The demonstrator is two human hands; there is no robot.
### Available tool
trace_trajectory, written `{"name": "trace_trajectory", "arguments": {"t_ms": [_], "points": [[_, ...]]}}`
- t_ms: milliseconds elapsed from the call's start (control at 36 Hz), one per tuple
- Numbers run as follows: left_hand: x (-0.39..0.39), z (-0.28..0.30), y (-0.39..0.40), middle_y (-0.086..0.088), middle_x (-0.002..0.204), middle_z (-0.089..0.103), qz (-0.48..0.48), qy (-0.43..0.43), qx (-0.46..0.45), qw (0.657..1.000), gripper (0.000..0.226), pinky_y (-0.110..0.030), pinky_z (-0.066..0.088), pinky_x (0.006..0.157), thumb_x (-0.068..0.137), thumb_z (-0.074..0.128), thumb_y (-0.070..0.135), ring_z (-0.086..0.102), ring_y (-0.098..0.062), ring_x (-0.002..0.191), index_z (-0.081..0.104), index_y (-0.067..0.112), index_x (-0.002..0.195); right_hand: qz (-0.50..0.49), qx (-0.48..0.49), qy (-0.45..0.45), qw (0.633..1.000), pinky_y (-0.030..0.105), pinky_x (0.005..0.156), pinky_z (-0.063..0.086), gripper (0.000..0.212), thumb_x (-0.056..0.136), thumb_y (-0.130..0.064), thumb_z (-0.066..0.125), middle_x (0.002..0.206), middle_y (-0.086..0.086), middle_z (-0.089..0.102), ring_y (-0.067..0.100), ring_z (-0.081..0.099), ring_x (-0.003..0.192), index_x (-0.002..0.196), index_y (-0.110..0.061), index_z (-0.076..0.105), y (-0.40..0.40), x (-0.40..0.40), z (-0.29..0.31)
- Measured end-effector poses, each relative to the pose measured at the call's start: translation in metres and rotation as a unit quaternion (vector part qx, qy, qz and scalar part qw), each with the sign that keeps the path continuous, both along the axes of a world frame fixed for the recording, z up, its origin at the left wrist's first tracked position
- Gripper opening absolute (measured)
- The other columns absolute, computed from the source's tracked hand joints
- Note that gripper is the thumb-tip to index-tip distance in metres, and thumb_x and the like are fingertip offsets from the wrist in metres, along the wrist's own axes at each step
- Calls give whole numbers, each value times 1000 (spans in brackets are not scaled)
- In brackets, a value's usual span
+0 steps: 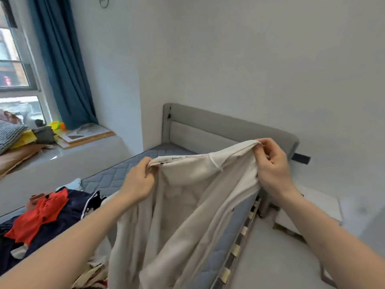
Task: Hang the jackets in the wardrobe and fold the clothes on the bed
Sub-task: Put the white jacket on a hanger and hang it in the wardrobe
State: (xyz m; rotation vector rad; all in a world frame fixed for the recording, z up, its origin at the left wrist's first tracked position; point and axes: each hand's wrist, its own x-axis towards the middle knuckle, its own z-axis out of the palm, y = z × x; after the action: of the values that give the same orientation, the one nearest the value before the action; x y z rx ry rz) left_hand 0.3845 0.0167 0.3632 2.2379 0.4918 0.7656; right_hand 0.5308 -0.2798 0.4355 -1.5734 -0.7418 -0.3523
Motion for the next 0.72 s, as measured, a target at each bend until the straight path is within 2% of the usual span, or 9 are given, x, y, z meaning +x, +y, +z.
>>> {"name": "trace_trajectory", "arguments": {"t_ms": [56, 194, 278, 333, 389, 500, 556, 667, 722], "points": [[34, 26, -27, 6, 66, 51, -17, -31, -5, 999, 26, -21, 33, 54, 103, 53, 26, 45, -11, 60, 47, 20, 79, -26, 0, 7, 1000, 13, 58, 40, 23, 107, -21, 50, 70, -20, 59, -1, 50, 64, 88, -24, 62, -37, 23, 7], [109, 83, -98, 14, 62, 55, -68, -88, 14, 994, 39, -15, 38, 50, 88, 73, 47, 49, -3, 56, 52, 18, 75, -78, -3, 24, 997, 16, 61, 41, 21, 107, -22, 51, 72, -15, 61, 1, 52, 67, 91, -19, 65, -126, 79, 22], [150, 108, -139, 14, 61, 58, -111, -84, 25, 990, 42, -17, 36, 46, 80, 78, 56, 49, -3, 54, 56, 22, 73, -110, -2, 42, 993, 20, 62, 40, 24, 107, -23, 51, 69, -16, 57, 3, 49, 66, 87, -20, 64, -177, 107, 26], [179, 119, -165, 10, 62, 59, -145, -66, 26, 987, 41, -24, 38, 49, 80, 78, 59, 49, -3, 53, 61, 22, 73, -124, -6, 52, 991, 28, 65, 39, 25, 107, -23, 50, 72, -9, 57, 8, 48, 69, 88, -14, 63, -212, 124, 26], [208, 125, -194, 11, 57, 53, -183, -41, 16, 982, 44, -24, 34, 47, 82, 75, 60, 45, -5, 49, 62, 19, 72, -144, -9, 62, 988, 31, 67, 38, 26, 107, -23, 51, 75, -2, 57, 10, 48, 71, 90, -7, 63, -246, 140, 24], [269, 127, -260, 13, 53, 39, -242, -18, 19, 970, 53, -20, 27, 43, 87, 69, 61, 36, -8, 46, 49, 17, 64, -206, -37, 78, 975, 17, 52, 33, 28, 106, -23, 52, 57, -18, 47, 3, 38, 53, 81, -14, 60, -309, 167, 9], [299, 124, -294, 12, 52, 41, -272, -17, 30, 962, 51, -20, 28, 42, 88, 68, 60, 37, -6, 45, 49, 20, 63, -238, -52, 86, 966, 18, 52, 33, 28, 106, -24, 52, 60, -14, 48, 5, 40, 54, 79, -17, 59, -339, 181, -4], [363, 114, -354, 11, 53, 45, -338, -19, 44, 940, 50, -24, 31, 46, 88, 67, 60, 40, -5, 46, 55, 16, 69, -292, -81, 108, 947, 28, 61, 37, 25, 105, -23, 52, 70, 3, 54, 10, 47, 64, 85, -15, 63, -397, 209, -33], [399, 108, -382, 11, 53, 45, -372, -10, 39, 927, 50, -24, 31, 48, 88, 68, 59, 40, -6, 46, 57, 14, 71, -326, -92, 120, 933, 21, 57, 35, 25, 105, -23, 53, 64, -6, 54, 6, 46, 58, 83, -20, 64, -423, 223, -46]]}}
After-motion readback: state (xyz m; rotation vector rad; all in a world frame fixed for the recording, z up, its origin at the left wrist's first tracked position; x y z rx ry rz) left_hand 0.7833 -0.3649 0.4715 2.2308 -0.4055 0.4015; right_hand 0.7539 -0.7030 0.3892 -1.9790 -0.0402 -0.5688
